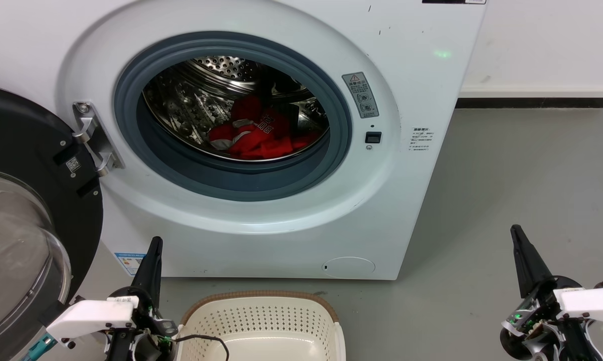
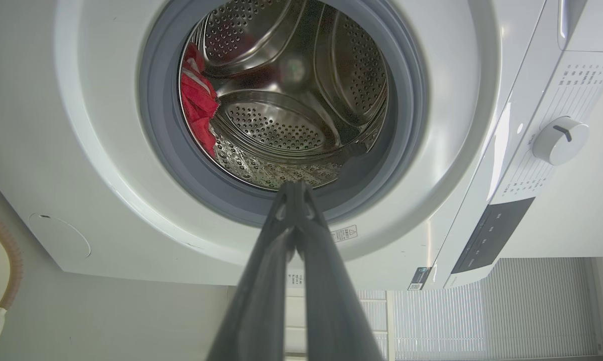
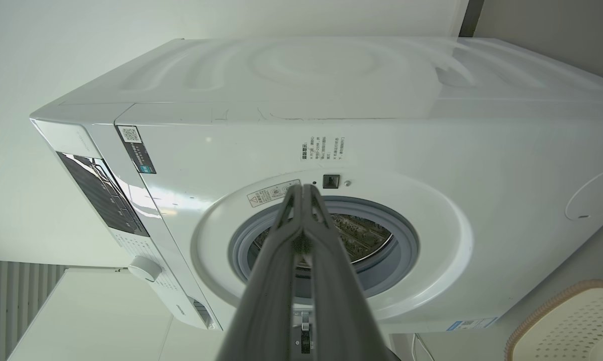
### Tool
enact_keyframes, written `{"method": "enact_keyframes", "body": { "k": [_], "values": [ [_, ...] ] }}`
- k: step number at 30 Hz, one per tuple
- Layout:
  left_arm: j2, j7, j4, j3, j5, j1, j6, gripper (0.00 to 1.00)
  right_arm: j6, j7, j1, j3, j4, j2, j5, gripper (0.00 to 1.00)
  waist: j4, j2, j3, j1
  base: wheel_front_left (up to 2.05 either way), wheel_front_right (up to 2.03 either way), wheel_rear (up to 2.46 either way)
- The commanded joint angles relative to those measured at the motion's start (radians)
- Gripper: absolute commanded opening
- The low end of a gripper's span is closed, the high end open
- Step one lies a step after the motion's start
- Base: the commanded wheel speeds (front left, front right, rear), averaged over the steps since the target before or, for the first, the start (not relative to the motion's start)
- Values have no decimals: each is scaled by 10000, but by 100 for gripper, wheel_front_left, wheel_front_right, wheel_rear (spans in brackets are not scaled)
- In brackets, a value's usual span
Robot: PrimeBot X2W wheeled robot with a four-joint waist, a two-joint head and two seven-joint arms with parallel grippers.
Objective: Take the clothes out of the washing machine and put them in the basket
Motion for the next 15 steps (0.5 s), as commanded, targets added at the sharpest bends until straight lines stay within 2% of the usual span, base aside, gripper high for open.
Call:
{"method": "enact_keyframes", "body": {
  "k": [1,15],
  "values": [
    [-10,6,-6,22,-2,-63,-13,0,-5,-1,-148,9,6,42,-5,0,0,-1,0,0,0,0,0],
    [-10,6,-6,22,-2,-63,-13,0,-5,-1,-148,9,6,42,-5,0,0,-1,0,0,0,0,0]
  ]
}}
